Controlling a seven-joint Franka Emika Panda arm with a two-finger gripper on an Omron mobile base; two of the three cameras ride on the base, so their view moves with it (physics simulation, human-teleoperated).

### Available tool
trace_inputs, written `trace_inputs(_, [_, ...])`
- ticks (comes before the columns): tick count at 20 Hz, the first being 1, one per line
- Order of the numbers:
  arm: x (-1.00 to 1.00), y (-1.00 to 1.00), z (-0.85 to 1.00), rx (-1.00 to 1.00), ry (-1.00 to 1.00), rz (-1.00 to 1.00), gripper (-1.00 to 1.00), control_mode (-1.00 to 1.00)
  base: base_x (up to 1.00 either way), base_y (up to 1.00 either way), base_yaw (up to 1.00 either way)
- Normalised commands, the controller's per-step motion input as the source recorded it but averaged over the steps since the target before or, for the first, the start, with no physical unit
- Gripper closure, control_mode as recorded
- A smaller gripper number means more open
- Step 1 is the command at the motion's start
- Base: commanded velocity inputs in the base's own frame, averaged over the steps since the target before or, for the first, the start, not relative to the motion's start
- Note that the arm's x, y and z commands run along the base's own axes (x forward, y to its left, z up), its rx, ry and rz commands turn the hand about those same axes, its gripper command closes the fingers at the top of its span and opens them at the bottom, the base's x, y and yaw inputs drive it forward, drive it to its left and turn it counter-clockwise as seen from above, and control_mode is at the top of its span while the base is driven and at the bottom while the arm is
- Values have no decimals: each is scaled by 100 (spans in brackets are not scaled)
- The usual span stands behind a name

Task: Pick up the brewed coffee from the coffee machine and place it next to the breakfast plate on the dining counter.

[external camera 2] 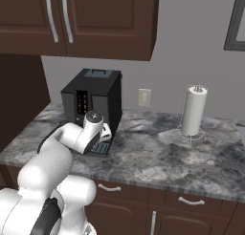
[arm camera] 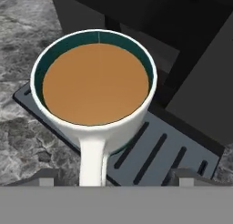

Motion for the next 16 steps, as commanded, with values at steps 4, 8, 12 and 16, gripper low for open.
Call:
trace_inputs(4, [11, 0, -21, 0, -2, 6, 100, -100, 0, 0, 0])
trace_inputs(8, [18, 0, -21, 0, -5, 4, 100, -100, 0, 0, 0])
trace_inputs(12, [17, 0, -14, 0, -5, 2, 100, -100, 0, 0, 0])
trace_inputs(16, [-3, 0, 0, 0, 0, 0, 100, -100, 0, 0, 0])
